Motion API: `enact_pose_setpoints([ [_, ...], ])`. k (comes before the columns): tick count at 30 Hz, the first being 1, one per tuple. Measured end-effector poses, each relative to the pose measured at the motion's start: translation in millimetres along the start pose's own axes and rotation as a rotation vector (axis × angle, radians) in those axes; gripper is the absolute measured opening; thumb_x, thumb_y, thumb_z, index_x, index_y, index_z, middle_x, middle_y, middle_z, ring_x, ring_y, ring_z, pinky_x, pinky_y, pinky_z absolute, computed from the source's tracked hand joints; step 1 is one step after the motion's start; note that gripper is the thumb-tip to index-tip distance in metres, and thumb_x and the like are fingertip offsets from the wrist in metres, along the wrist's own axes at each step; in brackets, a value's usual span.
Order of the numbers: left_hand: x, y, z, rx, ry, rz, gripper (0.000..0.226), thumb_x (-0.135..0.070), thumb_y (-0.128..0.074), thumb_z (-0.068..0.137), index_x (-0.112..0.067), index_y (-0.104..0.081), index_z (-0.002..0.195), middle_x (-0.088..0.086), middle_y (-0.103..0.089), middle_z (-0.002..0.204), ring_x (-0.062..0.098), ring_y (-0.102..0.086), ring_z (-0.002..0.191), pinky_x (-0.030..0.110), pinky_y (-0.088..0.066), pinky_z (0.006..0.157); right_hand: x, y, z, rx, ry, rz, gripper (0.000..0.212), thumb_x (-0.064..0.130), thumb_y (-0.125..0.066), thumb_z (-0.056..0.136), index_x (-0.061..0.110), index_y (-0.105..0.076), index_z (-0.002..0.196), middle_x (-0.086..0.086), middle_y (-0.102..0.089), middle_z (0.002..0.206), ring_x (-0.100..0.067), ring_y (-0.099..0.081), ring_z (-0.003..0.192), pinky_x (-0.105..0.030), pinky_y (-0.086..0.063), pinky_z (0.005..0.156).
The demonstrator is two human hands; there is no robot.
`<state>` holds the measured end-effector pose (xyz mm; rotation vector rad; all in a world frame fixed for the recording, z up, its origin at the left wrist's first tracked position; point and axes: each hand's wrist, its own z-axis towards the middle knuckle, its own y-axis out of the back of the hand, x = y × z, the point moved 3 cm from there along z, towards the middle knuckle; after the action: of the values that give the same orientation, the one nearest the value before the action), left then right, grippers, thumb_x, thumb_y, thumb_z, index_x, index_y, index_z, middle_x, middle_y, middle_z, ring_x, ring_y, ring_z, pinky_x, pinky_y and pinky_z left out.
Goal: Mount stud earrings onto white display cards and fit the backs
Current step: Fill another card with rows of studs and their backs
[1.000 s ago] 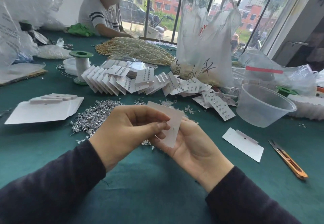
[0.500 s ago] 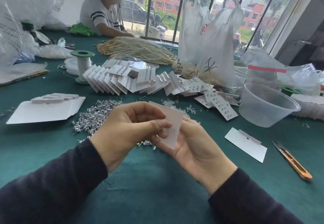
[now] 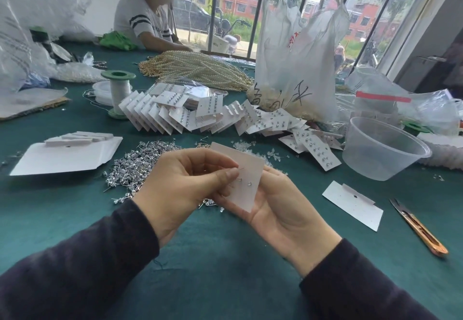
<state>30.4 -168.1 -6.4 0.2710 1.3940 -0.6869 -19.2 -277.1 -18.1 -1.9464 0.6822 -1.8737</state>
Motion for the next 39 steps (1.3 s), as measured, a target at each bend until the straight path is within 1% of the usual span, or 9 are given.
enact_pose_setpoints([
  [8,-0.8,0.9,-0.7,-0.040,-0.035,0.079,0.020,-0.023,-0.073,0.047,-0.009,-0.070,0.060,0.005,-0.064,0.051,0.011,-0.058,0.046,0.018,-0.046,0.043,-3.9,-0.3,-0.1,-0.079,0.051,-0.031,0.052,0.007,-0.066,0.066,-0.012,-0.052,0.113,-0.013,-0.060,0.081,-0.018,-0.062,0.060,-0.033,-0.057,0.061],
  [10,0.2,1.9,0.2,-0.056,-0.029,0.101,0.021,-0.024,-0.074,0.048,-0.007,-0.068,0.058,0.007,-0.064,0.050,0.012,-0.058,0.044,0.017,-0.046,0.042,-5.8,0.0,-0.5,-0.086,0.093,-0.068,0.036,0.005,-0.066,0.070,-0.005,-0.058,0.103,-0.011,-0.060,0.076,-0.017,-0.060,0.056,-0.031,-0.055,0.057],
  [12,0.7,2.1,0.0,-0.059,-0.017,0.115,0.021,-0.023,-0.073,0.051,-0.005,-0.068,0.060,0.009,-0.065,0.052,0.013,-0.058,0.043,0.017,-0.045,0.042,-6.3,-0.1,-1.2,-0.133,0.157,-0.200,0.007,0.002,-0.062,0.081,0.008,-0.062,0.086,-0.007,-0.061,0.071,-0.016,-0.059,0.055,-0.033,-0.051,0.058],
  [15,2.0,2.1,-0.7,-0.053,0.028,0.121,0.022,-0.024,-0.072,0.055,-0.003,-0.070,0.061,0.009,-0.066,0.053,0.012,-0.058,0.043,0.017,-0.046,0.041,-1.1,5.8,-1.7,-0.310,0.340,-0.585,0.018,0.008,-0.057,0.089,0.018,-0.057,0.074,0.003,-0.061,0.065,-0.007,-0.056,0.053,-0.020,-0.043,0.053],
  [19,11.0,5.5,-0.4,-0.068,0.270,0.005,0.040,-0.042,-0.074,0.043,-0.004,-0.071,0.057,0.014,-0.067,0.059,0.015,-0.061,0.045,0.019,-0.050,0.042,2.4,4.9,-0.1,-0.398,0.607,-1.132,0.016,0.011,-0.059,0.086,0.024,-0.054,0.078,0.001,-0.056,0.087,-0.005,-0.053,0.075,-0.013,-0.041,0.062],
  [25,17.0,11.6,2.4,-0.117,0.450,-0.145,0.027,-0.009,-0.067,0.052,0.008,-0.063,0.073,0.016,-0.066,0.057,0.016,-0.062,0.041,0.018,-0.049,0.038,14.3,-2.1,0.5,-0.271,0.832,-1.273,0.006,0.009,-0.060,0.083,0.011,-0.063,0.088,0.000,-0.054,0.096,-0.002,-0.051,0.091,-0.010,-0.040,0.081],
  [28,16.6,17.6,4.8,-0.191,0.451,-0.157,0.027,-0.005,-0.066,0.055,0.008,-0.061,0.078,0.015,-0.067,0.056,0.019,-0.063,0.042,0.019,-0.049,0.036,38.3,20.2,6.4,-0.374,0.712,-1.379,0.017,0.011,-0.061,0.086,0.013,-0.065,0.102,0.007,-0.051,0.101,-0.004,-0.052,0.098,-0.008,-0.037,0.086],
  [32,17.4,23.6,7.9,-0.279,0.445,-0.163,0.014,-0.001,-0.061,0.076,0.009,-0.057,0.086,0.013,-0.066,0.051,0.020,-0.064,0.042,0.019,-0.048,0.034,37.7,57.9,15.4,-0.393,0.210,-1.787,0.025,0.023,-0.059,0.088,0.017,-0.067,0.111,-0.002,-0.056,0.112,-0.019,-0.050,0.107,-0.019,-0.032,0.088],
  [39,16.9,23.7,8.7,-0.281,0.464,-0.142,0.016,-0.004,-0.058,0.083,0.009,-0.056,0.092,0.018,-0.067,0.054,0.022,-0.065,0.043,0.019,-0.047,0.033,30.8,51.4,21.2,-0.429,0.337,-1.785,0.014,0.009,-0.057,0.081,0.012,-0.070,0.082,-0.003,-0.064,0.087,-0.016,-0.053,0.083,-0.019,-0.033,0.071],
])
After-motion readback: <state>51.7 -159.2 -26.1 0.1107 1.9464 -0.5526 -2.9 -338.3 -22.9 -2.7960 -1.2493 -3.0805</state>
